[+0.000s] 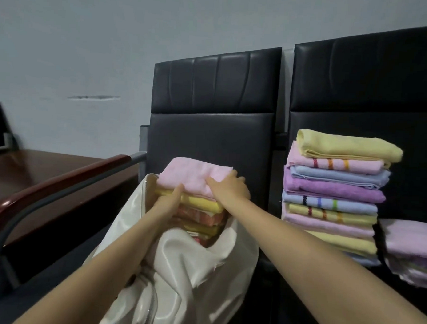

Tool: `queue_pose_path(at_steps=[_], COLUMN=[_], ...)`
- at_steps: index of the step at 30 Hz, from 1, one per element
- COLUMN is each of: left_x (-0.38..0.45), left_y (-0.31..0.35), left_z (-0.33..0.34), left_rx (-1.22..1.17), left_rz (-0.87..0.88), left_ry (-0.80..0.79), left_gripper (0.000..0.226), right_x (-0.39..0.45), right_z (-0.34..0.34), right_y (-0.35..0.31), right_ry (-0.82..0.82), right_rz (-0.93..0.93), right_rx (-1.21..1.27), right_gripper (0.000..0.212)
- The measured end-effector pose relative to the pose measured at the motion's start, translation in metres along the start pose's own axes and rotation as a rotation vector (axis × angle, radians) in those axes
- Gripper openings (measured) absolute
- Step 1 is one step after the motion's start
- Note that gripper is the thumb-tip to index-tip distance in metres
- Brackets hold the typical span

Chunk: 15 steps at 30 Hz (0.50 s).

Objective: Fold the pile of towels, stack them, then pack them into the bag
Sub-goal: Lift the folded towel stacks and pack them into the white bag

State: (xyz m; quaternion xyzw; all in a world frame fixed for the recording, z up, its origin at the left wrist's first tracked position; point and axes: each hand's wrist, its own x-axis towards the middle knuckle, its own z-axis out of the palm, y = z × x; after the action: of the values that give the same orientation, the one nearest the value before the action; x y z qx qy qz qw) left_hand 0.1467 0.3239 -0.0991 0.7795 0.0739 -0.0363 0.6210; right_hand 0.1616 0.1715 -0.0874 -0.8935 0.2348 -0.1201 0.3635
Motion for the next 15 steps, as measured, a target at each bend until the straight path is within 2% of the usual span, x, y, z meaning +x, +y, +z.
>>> queue_pose_path(at_steps=[2, 3, 5, 6, 9, 12, 15], left_x=[-0.007, -0.013, -0.026, -0.033, -0.056, -0.084, -0.112], left_y=[0.001, 0.002, 0.009, 0.012, 0.028, 0.043, 0.049], left_z=[-0.005, -0.007, -0.007, -0.005, 0.007, 0.039, 0.092], left_rx=[-0.068, -0.089, -0.031, 0.075, 0.316, 0.329, 0.258], left_rz=[0.013, -0.004, 0.055, 0.125, 0.249, 0.291, 0.403], left_ry=[0.034, 0.042, 0.037, 0.04, 0.044, -0.066, -0.204], left_gripper=[0.066, 0.062, 0.038, 0.025, 0.027, 0.02, 0.023], right_x=[-0.014, -0.018, -0.024, -0.027, -0.039, -0.052, -0.067], right_z=[-0.006, -0.006, -0.009, -0.012, -0.031, -0.065, -0.116], right_y=[0.004, 0.007, 0.009, 0.011, 0.022, 0.053, 0.111], right_ry=[0.081, 0.068, 0.035, 0.028, 0.038, 0.035, 0.134], right_rz=[-0.078, -0.093, -0.091, -0.097, -0.159, -0.267, -0.365], right_rx=[-0.041, -0.028, 0.018, 0.029, 0.083, 0.196, 0.277], right_gripper=[0.086, 0.085, 0.083, 0.081, 0.074, 0.06, 0.031])
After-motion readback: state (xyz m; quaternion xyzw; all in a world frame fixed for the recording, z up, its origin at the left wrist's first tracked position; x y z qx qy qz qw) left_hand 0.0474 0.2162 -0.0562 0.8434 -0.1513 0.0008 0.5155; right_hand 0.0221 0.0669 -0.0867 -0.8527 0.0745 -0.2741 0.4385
